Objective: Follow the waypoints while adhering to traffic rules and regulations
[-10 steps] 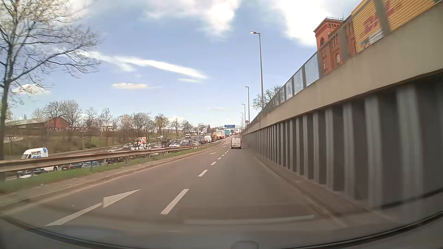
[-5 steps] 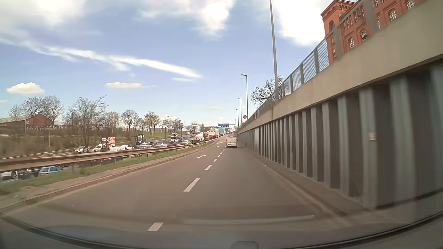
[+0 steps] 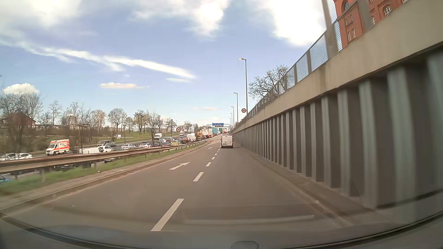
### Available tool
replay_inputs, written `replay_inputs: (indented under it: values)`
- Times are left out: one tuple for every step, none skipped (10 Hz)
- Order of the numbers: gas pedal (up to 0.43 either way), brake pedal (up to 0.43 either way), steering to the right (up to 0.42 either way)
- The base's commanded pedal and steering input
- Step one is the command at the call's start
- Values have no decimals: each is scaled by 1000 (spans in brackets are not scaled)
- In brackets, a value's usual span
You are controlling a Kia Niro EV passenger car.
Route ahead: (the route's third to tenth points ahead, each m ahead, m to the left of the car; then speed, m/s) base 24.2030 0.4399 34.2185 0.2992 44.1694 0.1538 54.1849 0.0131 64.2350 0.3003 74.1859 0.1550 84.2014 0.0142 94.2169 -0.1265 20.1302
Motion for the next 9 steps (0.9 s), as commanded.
replay_inputs:
  values:
    - [209, 0, 8]
    - [47, 0, 7]
    - [0, 0, 7]
    - [0, 0, 7]
    - [0, 0, 6]
    - [0, 0, 5]
    - [0, 6, 1]
    - [0, 24, -1]
    - [0, 61, -1]
